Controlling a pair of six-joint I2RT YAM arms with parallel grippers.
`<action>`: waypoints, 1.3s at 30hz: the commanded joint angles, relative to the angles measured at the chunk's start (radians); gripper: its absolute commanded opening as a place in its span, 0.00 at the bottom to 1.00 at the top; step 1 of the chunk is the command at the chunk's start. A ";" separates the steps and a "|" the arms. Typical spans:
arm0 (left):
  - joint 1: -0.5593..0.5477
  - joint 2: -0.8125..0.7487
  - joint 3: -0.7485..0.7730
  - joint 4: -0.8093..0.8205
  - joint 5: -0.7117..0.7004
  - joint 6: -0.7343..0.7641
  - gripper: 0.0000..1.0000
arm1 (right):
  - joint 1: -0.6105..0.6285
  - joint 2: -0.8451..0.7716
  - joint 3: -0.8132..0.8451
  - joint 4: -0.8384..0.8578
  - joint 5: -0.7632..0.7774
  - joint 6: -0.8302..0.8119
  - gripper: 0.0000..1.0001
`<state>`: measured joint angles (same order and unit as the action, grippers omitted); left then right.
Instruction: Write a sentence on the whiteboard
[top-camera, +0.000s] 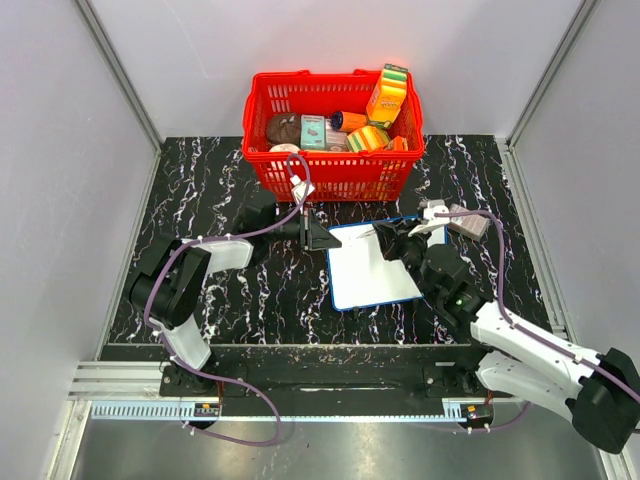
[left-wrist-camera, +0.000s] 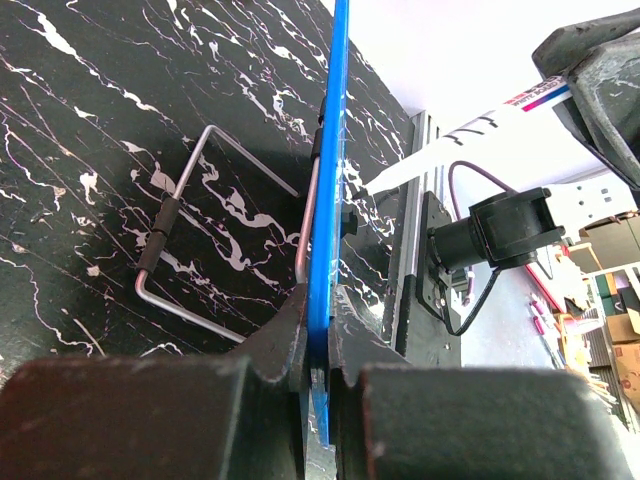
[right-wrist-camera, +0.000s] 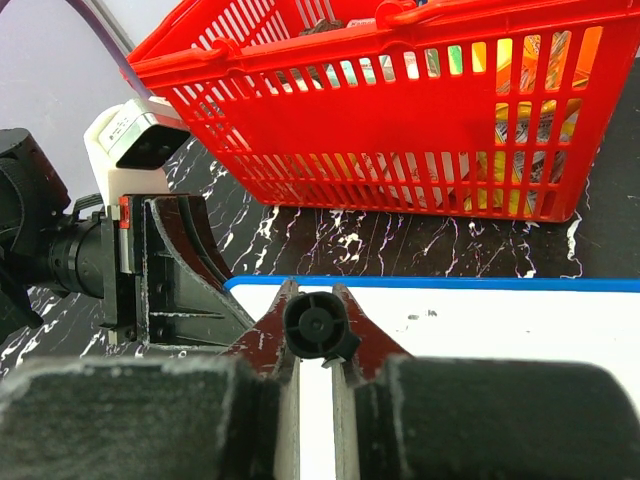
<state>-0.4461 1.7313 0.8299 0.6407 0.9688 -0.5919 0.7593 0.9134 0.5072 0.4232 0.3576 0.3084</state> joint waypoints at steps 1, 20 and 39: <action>0.003 0.004 0.026 0.017 -0.021 0.103 0.00 | 0.005 0.010 0.053 0.063 0.026 -0.031 0.00; 0.003 0.004 0.028 0.017 -0.019 0.101 0.00 | 0.005 0.033 0.030 0.065 0.050 -0.031 0.00; 0.003 0.007 0.029 0.017 -0.016 0.101 0.00 | 0.003 0.028 0.031 0.089 0.049 -0.018 0.00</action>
<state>-0.4461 1.7313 0.8314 0.6376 0.9691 -0.5900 0.7593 0.9363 0.5041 0.4480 0.3771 0.2932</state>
